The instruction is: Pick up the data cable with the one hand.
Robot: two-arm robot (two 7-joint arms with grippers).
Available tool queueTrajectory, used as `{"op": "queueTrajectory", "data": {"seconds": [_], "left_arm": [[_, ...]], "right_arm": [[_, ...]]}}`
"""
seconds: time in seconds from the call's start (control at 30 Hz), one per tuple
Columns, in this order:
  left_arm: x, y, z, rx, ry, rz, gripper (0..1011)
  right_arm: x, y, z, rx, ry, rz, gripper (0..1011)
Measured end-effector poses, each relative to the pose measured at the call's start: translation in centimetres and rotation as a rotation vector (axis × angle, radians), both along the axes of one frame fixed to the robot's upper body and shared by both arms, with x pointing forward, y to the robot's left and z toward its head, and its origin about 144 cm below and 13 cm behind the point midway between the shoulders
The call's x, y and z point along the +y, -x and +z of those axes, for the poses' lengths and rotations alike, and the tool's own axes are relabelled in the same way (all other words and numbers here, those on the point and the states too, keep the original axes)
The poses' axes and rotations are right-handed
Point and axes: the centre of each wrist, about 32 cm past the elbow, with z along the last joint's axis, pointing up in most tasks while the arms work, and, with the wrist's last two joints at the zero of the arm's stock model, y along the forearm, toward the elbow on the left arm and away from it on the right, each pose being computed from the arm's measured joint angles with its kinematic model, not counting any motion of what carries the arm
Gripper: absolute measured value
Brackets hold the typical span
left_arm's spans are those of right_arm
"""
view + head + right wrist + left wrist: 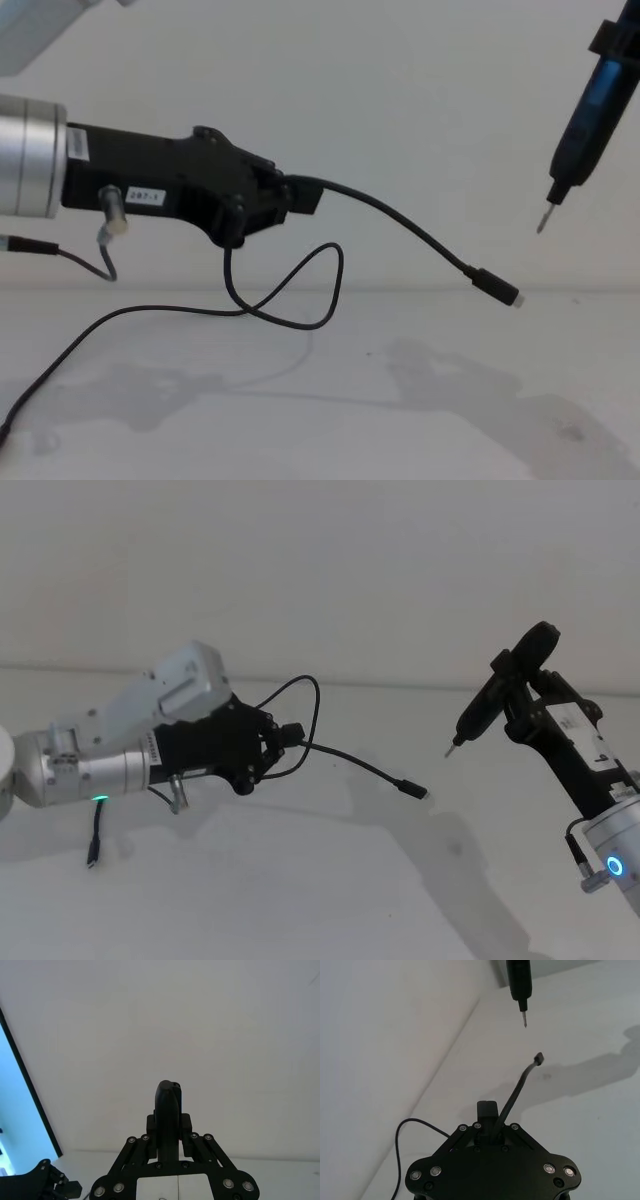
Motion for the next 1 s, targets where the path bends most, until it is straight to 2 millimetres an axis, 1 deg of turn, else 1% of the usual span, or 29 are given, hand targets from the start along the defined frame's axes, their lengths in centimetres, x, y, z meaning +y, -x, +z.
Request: {"op": "queueTrajectory", "data": {"seconds": [0.43,0.67,1.0], "left_arm": [[1.3,-0.1,0.8,0.017,0.049,0.000,0],[1.5,-0.2,0.9,0.019,0.057,0.008,0],[1.4,-0.2,0.8,0.015,0.053,0.024,0]], "right_arm": [[0.3,-0.3,0.4,-0.008,-0.050,0.037,268],[0.3,-0.2,0.6,0.003,-0.051,0.052,268],[0.1,0.5,0.7,0.045,-0.041,0.081,268]]}}
